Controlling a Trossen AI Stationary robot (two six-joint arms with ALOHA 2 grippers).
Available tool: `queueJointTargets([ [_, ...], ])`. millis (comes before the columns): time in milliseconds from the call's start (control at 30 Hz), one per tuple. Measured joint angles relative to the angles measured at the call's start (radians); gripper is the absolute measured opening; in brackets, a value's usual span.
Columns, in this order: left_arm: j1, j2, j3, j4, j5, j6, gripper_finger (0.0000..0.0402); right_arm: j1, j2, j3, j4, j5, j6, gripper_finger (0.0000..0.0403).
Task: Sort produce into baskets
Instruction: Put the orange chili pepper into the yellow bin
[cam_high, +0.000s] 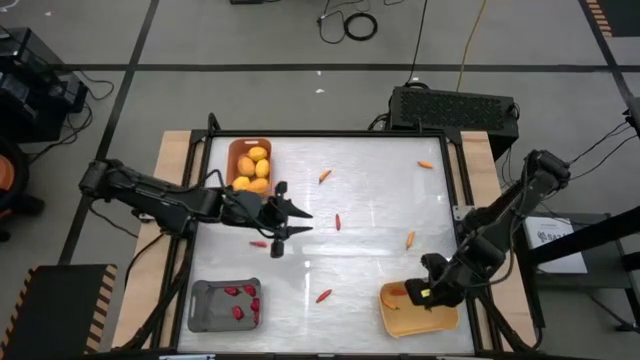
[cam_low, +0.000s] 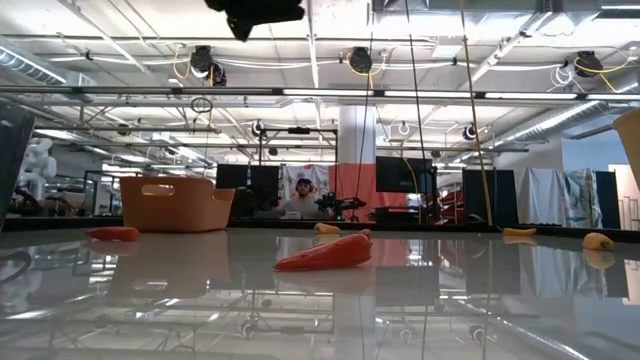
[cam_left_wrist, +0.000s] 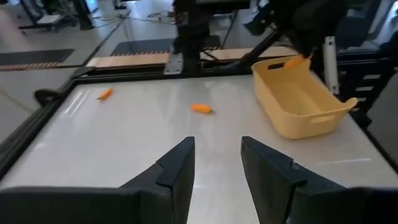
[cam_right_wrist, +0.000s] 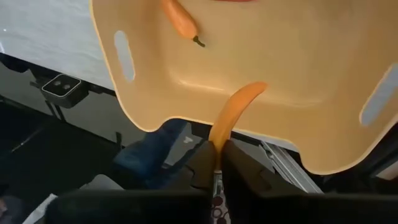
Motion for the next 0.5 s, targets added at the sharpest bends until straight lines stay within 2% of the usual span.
queueJointTargets([
  [233, 0.000, 0.071, 0.000, 0.118, 0.054, -0.038, 0.0138, 0.001, 0.000, 0.000, -0.028, -0.024, -0.035, 0.0058],
  [500, 0.000, 0.120, 0.001, 0.123, 0.055, -0.053, 0.0138, -0.017, 0.000, 0.000, -0.082, -0.026, -0.130, 0.0102],
])
